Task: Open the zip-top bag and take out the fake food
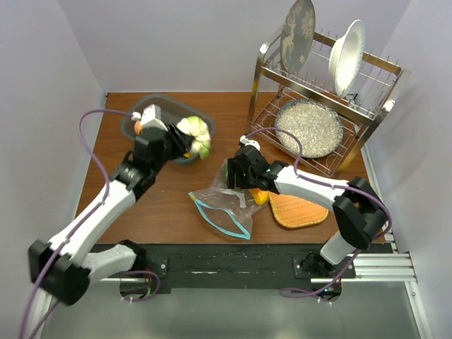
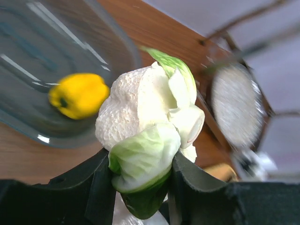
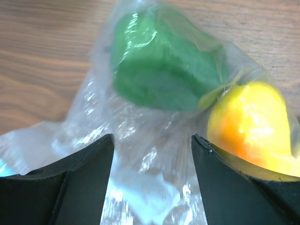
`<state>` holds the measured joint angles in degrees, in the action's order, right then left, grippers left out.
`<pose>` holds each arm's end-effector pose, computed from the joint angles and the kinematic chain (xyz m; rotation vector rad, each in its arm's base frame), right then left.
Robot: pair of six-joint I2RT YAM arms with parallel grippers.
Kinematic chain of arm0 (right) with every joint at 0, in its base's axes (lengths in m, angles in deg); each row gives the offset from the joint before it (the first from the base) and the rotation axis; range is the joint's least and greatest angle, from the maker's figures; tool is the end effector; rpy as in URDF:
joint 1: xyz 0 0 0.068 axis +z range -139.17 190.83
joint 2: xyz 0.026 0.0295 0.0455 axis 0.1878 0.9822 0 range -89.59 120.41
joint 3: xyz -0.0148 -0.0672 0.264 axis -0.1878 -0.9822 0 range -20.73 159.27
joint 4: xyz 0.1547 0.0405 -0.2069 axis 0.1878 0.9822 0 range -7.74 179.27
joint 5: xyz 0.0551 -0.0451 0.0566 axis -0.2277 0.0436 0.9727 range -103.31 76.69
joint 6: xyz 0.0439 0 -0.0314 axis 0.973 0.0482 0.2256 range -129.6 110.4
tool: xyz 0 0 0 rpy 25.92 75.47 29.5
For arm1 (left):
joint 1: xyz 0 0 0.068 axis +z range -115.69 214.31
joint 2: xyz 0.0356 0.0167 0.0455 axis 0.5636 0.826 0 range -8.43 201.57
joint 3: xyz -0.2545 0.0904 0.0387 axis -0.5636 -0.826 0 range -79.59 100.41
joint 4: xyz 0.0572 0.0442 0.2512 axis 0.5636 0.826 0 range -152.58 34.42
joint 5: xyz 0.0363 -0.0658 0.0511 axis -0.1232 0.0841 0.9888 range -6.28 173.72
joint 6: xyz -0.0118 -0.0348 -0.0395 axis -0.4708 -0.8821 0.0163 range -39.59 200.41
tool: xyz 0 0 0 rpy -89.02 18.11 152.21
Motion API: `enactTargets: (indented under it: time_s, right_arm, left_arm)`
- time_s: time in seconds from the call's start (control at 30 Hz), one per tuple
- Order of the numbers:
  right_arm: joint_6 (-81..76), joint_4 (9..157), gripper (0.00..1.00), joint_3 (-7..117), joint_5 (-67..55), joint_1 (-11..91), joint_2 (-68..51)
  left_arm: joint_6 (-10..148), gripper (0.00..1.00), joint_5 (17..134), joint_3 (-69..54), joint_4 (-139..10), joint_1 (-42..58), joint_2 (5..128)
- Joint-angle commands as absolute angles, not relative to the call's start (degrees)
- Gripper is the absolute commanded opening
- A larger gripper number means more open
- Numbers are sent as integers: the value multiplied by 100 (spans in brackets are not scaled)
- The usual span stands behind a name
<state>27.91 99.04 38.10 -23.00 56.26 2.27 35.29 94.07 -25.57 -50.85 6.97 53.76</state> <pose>0.2408 0.2360 0.2108 -0.0943 2.4720 0.4421 0.2252 -0.1093 0.3345 -0.4278 1.9246 -0.6719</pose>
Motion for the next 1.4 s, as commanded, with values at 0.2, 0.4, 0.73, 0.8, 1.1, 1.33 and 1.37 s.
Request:
enactTargets:
  time_s: [0.2,0.4,0.73,0.8,1.1,1.33,1.37]
  right_arm:
    - [2722,10379,72,3816,-2280,5917,-644]
    - [2310,10845,75,4088,-2499,5934,-811]
    - [1887,11092,78,4650,-2895,5908,-267]
    - [1835,11127,78,4930,-2939,5890,5]
    - [1588,11373,78,6030,-2904,5504,797]
    - [1658,11522,77,6408,-2833,5135,1157]
    - [1676,11540,77,6452,-2860,5117,1253]
  left_arm:
    - [4077,53,8899,-1157,-6109,2419,7891]
    - [4384,100,8749,-428,-5662,2613,8429]
    - [4122,70,8863,-2996,-5054,1868,5570]
    - [3850,62,8986,-3571,-4940,1316,4752]
    - [2426,34,10207,-4804,-3965,-1305,3113]
    - [1872,24,10762,-4953,-3823,-2791,3357]
    - [1767,24,10788,-4962,-3971,-3036,3462]
